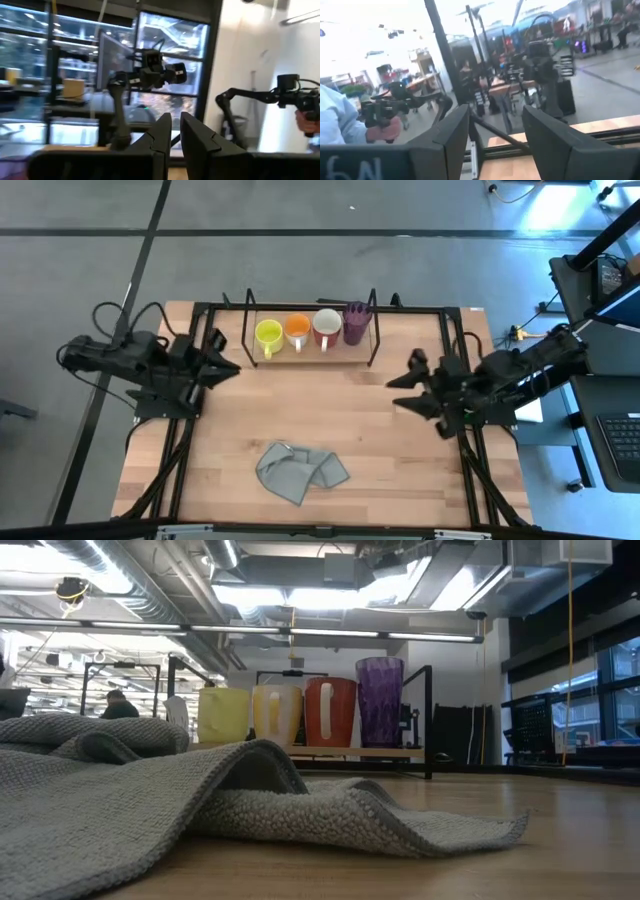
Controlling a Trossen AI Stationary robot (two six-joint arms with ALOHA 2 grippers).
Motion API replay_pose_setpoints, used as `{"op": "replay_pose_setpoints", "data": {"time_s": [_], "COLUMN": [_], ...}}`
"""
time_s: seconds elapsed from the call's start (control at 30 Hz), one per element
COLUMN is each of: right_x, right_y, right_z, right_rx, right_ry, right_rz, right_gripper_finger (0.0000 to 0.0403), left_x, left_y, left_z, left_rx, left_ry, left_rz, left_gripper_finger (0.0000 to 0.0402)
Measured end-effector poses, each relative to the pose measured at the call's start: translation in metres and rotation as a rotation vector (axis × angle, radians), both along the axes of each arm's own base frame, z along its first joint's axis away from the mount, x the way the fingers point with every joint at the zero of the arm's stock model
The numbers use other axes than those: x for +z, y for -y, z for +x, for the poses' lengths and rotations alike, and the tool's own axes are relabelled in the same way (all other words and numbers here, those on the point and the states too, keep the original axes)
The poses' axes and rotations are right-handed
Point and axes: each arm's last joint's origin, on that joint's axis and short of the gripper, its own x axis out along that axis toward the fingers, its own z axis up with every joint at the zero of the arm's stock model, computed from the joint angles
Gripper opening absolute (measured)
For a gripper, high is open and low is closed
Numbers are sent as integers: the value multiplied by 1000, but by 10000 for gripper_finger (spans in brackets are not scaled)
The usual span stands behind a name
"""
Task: Stack small to large cups/mugs on shelf
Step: Return to Home Position
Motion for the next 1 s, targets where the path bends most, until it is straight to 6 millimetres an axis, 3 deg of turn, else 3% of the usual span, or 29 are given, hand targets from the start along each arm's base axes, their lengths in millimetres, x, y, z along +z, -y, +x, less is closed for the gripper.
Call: {"op": "replay_pose_setpoints", "data": {"time_s": [0.2, 0.4, 0.73, 1.0], "right_x": [-39, -61, -116, -154], "right_y": [24, 41, 46, 46], "right_z": [-43, -64, -65, -66], "right_rx": [-49, -122, -155, -142], "right_ry": [55, 82, 131, 140], "right_rz": [-14, -51, -34, -1], "right_gripper_finger": [188, 188, 188, 188], "left_x": [-10, -17, -81, -119], "left_y": [-17, -23, -21, -21], "left_z": [-39, -62, -38, -35], "left_rx": [128, 196, 174, 165], "left_ry": [-76, -89, -79, -122], "left_rz": [30, 21, -52, -110], "left_gripper_finger": [32, 33, 37, 33]}}
